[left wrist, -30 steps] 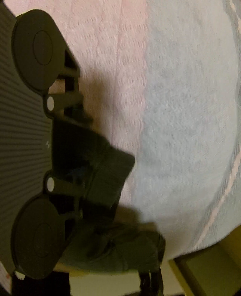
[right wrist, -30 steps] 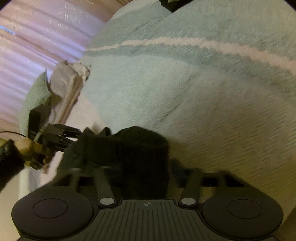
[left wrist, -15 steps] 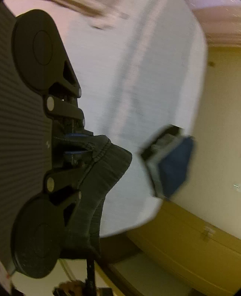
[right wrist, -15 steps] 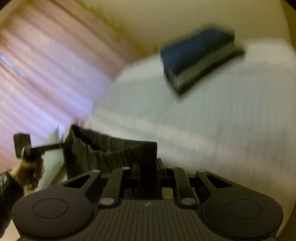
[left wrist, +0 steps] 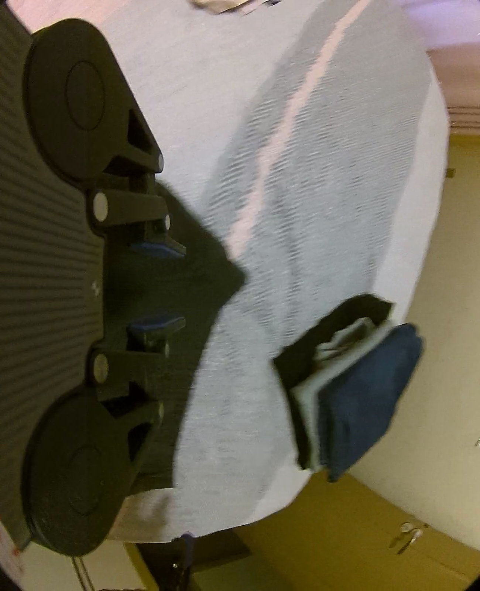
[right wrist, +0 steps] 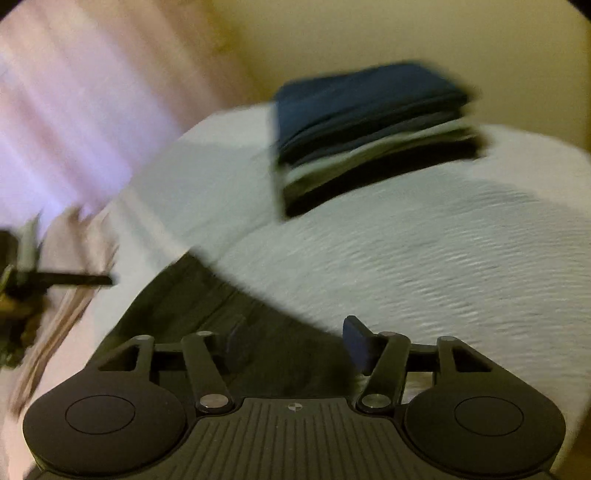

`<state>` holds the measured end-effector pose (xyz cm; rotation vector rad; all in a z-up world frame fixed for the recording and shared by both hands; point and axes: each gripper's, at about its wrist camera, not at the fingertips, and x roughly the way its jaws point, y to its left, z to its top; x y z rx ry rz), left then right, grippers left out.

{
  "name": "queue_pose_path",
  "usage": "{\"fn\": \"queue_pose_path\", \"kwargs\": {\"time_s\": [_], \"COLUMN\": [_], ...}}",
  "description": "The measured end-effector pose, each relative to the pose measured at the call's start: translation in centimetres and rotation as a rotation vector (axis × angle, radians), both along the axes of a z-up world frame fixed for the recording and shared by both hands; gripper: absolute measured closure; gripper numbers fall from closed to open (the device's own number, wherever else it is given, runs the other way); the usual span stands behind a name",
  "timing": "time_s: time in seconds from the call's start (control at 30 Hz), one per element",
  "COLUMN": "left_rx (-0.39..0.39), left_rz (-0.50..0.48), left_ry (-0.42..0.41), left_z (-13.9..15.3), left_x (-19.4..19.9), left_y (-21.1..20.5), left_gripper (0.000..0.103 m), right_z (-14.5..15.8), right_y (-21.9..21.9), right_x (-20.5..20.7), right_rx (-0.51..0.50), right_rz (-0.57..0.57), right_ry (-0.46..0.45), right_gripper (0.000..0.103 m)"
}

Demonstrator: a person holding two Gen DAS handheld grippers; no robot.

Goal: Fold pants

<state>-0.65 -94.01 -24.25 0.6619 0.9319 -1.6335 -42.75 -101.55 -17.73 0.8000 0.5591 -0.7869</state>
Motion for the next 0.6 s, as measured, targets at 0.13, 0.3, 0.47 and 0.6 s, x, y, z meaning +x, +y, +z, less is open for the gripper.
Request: {"fn": "queue_pose_path", "kwargs": {"time_s": [0.13,0.3,0.47,0.6], "left_rx": [0.029,0.03,0.076,0.075], "left_rz": [-0.007,-0.059,-0.122,-0.084], "left_ry": [-0.011,0.008,-0.094,-0.068], "left_z": [-2.8,-4.0,-8.2,-9.0], "left_x": [-1.6,-3.9,-5.8,-5.4], "left_y": [1.7,4.6,6.2,6.4], "left_gripper": [0.072,0.066,0.06,0.059], "right_z": [-2.3,-6.0,-9.6,-9.9], "right_y": [-1.6,-5.2,-7.6,-7.8], "right_x": [6.9,13.3,16.1,15.4], "right_rx": [-0.026,-0.02,0.031,0.083], "right_rz": [0.289,0.485,0.602,0.567], "right_ry": [0.026,0.082,0.158,0.14], "right_gripper": [0.047,0.047,0.048,0.096]}}
